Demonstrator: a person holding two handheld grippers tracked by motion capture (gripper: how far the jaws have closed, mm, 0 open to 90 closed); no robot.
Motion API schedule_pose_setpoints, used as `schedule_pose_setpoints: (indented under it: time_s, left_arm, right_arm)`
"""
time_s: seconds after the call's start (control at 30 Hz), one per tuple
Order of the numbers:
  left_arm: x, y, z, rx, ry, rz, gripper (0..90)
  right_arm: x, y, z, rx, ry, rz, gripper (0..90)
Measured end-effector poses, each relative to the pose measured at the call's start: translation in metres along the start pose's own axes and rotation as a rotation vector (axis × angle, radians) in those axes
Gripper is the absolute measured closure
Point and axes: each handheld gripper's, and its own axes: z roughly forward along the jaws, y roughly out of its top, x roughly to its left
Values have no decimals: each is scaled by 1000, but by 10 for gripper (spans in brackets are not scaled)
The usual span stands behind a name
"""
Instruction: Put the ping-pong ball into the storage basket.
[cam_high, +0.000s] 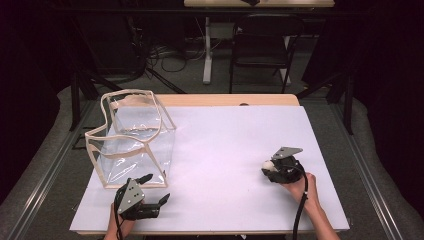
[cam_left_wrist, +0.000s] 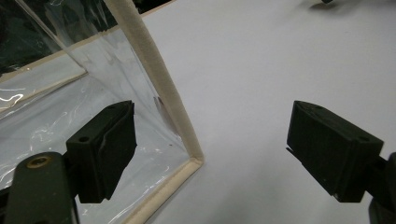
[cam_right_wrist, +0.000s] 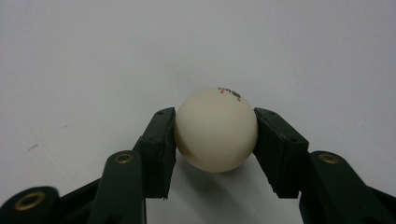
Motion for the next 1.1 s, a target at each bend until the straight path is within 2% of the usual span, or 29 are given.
schedule_pose_setpoints:
  time_s: [0.23, 0.77, 1.1]
  left_arm:
    - [0, 0, 0, -3, 2, -3, 159]
    - [-1, 0, 0, -4, 2, -2, 159]
    - [-1, 0, 0, -5, 0, -1, 159]
  right_arm:
    - [2, 4, -7, -27, -6, -6, 504]
    - [8, 13, -16, -48, -20, -14, 506]
    - [12, 21, -17, -69, -11, -28, 506]
